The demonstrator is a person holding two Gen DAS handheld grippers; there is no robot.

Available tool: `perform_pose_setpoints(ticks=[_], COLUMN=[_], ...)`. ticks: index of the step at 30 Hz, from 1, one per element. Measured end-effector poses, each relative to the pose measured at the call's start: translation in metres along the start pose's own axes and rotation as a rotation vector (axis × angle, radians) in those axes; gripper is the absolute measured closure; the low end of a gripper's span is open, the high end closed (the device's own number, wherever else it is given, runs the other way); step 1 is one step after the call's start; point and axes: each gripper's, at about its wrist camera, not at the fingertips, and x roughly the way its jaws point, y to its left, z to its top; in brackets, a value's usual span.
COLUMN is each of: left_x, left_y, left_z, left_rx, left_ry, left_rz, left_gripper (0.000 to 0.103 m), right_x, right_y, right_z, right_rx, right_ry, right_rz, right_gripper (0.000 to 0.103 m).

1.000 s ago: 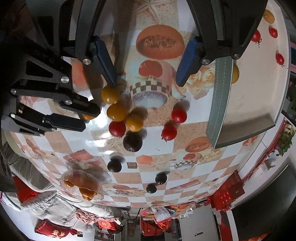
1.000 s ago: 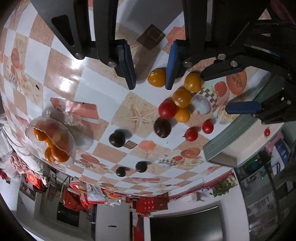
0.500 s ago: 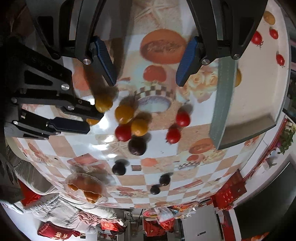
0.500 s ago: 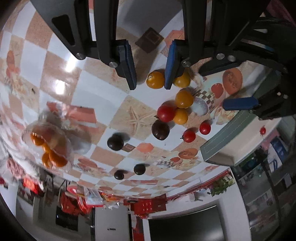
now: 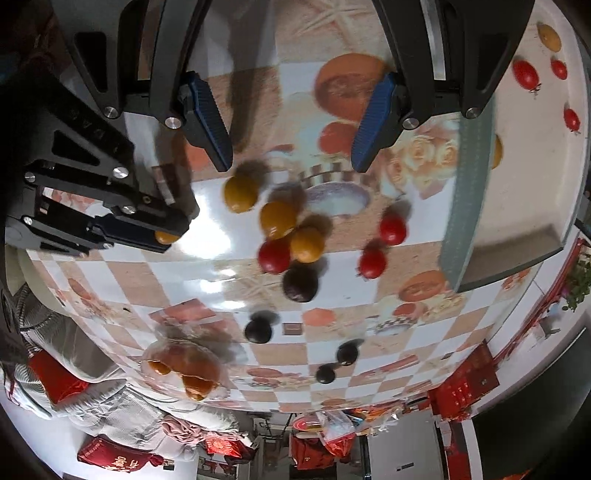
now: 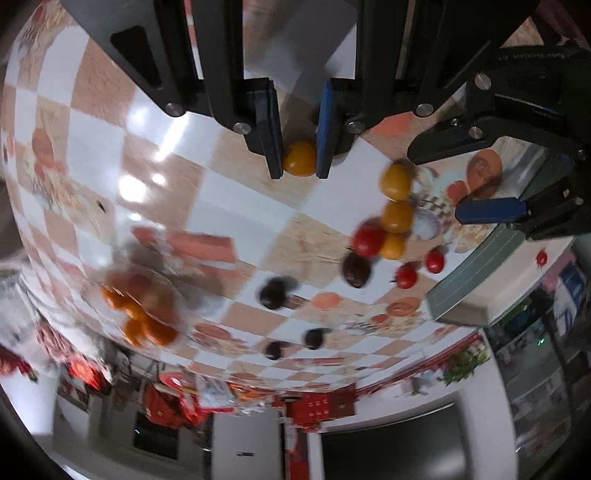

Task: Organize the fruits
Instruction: 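Grasp a yellow cherry tomato with the left tool while the right tool grasps another, then carry both yellow cherry tomatoes with both tools over the white tray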

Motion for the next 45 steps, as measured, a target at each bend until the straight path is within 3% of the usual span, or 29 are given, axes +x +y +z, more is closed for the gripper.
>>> perform_pose_setpoints(ticks=[6, 8, 13, 15, 25, 33, 45], left_x=[0.01, 0.011, 0.012, 0.01, -0.015, -0.055, -0.09], left_y=[-0.017, -0.018, -0.016, -0.014, 0.008, 0.026, 0.089], left_z=[0.008, 0.012, 0.016, 0.014, -0.011, -0.019, -0.028], left_rx=[0.01, -0.005, -0.035, -0.04, -0.06, -0.048, -0.089], left_ry=[-0.013, -0.017, -0.025, -0.029, -0.02, -0.068, -0.122], left_rz=[0.005, 0.006, 0.002, -0.008, -0.059, -0.076, -0.015], left_gripper=[0.034, 0.041, 0.073, 0.08, 0.08, 0.08, 0.08], right_x=[-0.009, -0.011, -0.014, -0.016, -0.032, -0.042, -0.047], right_y=[-0.022, -0.026, -0.03, -0.031, -0.022, 0.001, 0.073], right_z=[-0.008, -0.01, -0.011, -0.013, -0.023, -0.021, 0.016], right_rx=[0.077, 0.09, 0.119, 0.132, 0.18, 0.187, 0.107], right_ry=[-0.009, -0.012, -0.017, -0.019, -0.018, -0.018, -0.026], right_rz=[-0.007, -0.006, -0.005, 0.001, 0.042, 0.086, 0.155], right_gripper=[0.084, 0.084, 0.084, 0.084, 0.084, 0.084, 0.084])
